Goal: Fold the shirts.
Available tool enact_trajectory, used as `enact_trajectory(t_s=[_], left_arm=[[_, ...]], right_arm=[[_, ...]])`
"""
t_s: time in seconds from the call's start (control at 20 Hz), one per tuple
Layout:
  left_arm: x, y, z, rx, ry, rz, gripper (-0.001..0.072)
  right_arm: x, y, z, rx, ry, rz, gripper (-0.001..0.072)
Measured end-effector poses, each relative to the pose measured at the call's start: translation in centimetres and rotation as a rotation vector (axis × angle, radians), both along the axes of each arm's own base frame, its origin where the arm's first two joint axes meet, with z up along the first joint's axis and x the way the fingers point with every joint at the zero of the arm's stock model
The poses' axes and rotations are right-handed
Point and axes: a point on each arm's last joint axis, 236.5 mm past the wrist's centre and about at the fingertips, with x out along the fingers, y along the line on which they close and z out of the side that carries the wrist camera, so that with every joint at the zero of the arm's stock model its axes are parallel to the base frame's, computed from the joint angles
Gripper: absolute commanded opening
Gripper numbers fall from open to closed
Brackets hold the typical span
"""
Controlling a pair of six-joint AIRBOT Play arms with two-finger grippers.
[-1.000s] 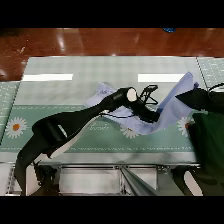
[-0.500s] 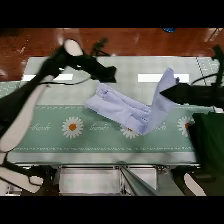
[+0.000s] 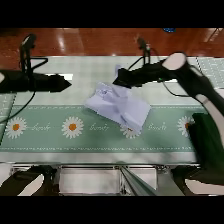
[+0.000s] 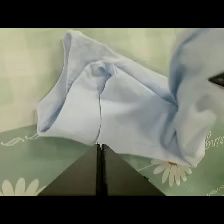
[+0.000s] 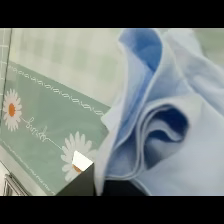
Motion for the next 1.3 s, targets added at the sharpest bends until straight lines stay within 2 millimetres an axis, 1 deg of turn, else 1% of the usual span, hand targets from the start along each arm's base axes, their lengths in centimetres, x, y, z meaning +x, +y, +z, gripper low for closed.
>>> enact_trajectory(t_s=[0.05, 0.1, 0.15, 0.2, 0.25, 0.3, 0.35, 0.4, 0.45, 0.55, 0.65, 0.7, 0.75, 0.8, 0.85, 0.9, 0.95, 1.0, 1.05, 1.1, 1.15, 1.2, 1.3], left_arm=[[-0.9, 0.4, -0.9, -0.002, 0.005, 0.016, 0.0016], [-1.7, 0.5, -1.7, -0.011, 0.017, 0.026, 0.0016], [-2.4, 0.6, -2.7, -0.016, 0.032, 0.036, 0.0016], [-2.9, 0.6, -3.7, -0.017, 0.051, 0.039, 0.0016], [-3.1, 0.8, -4.4, -0.019, 0.060, 0.051, 0.0016], [-3.3, 0.9, -5.0, -0.021, 0.069, 0.059, 0.0016], [-3.3, 1.0, -5.5, -0.021, 0.075, 0.066, 0.0016], [-3.2, 1.0, -5.7, -0.025, 0.072, 0.077, 0.0016], [-3.0, 1.2, -5.9, -0.025, 0.069, 0.086, 0.0016], [-2.8, 1.6, -6.1, -0.025, 0.065, 0.102, 0.0016], [-2.7, 1.8, -6.2, -0.025, 0.064, 0.113, 0.0016], [-2.6, 1.9, -6.3, -0.026, 0.065, 0.116, 0.0016], [-2.6, 1.9, -6.3, -0.026, 0.066, 0.117, 0.0016], [-2.6, 1.9, -6.4, -0.026, 0.066, 0.119, 0.0016], [-2.6, 2.0, -6.4, -0.026, 0.066, 0.120, 0.0016], [-2.6, 2.0, -6.4, -0.027, 0.067, 0.120, 0.0016], [-2.6, 2.0, -6.4, -0.026, 0.067, 0.121, 0.0016], [-2.6, 2.0, -6.4, -0.026, 0.066, 0.122, 0.0016], [-2.6, 2.0, -6.4, -0.026, 0.066, 0.122, 0.0016], [-2.5, 2.0, -6.4, -0.026, 0.066, 0.123, 0.0016], [-2.5, 2.0, -6.5, -0.026, 0.067, 0.123, 0.0016], [-2.5, 2.0, -6.6, -0.026, 0.069, 0.124, 0.0016], [-2.4, 2.0, -6.7, -0.025, 0.074, 0.124, 0.0017]], right_arm=[[0.2, 1.5, -1.4, 0.000, 0.023, 0.019, 0.0118], [0.4, 2.9, -3.1, -0.004, 0.047, 0.034, 0.0333], [0.5, 4.0, -4.4, -0.006, 0.066, 0.044, 0.0411], [0.5, 5.0, -5.8, -0.009, 0.088, 0.052, 0.0411], [0.4, 5.6, -6.8, -0.009, 0.107, 0.060, 0.0411], [0.4, 6.0, -7.3, -0.002, 0.123, 0.063, 0.0411], [0.5, 6.0, -7.2, 0.004, 0.130, 0.066, 0.0411], [0.4, 5.5, -6.8, 0.009, 0.144, 0.082, 0.0411], [0.5, 4.7, -5.8, 0.016, 0.141, 0.091, 0.0411], [0.9, 1.5, -2.4, 0.007, 0.103, 0.101, 0.0411], [0.5, -3.9, 0.8, -0.098, 0.040, 0.099, 0.0411], [0.1, -7.4, 1.7, -0.193, 0.006, 0.064, 0.0411], [-0.5, -11.2, 2.2, -0.296, -0.011, 0.012, 0.0411], [-1.4, -15.3, 2.3, -0.398, -0.017, -0.071, 0.0411], [-2.4, -18.9, 2.1, -0.477, -0.015, -0.169, 0.0411], [-3.9, -22.2, 1.4, -0.535, -0.004, -0.275, 0.0411], [-5.3, -24.4, 0.3, -0.554, 0.002, -0.374, 0.0411], [-6.7, -25.6, -1.3, -0.548, 0.018, -0.449, 0.0411], [-8.0, -26.2, -3.3, -0.520, 0.040, -0.514, 0.0411], [-8.9, -26.0, -5.3, -0.475, 0.069, -0.561, 0.0411], [-9.8, -25.4, -7.5, -0.416, 0.107, -0.598, 0.0410], [-10.5, -24.6, -9.2, -0.359, 0.145, -0.621, 0.0411], [-11.2, -22.8, -11.9, -0.257, 0.209, -0.632, 0.0410]])
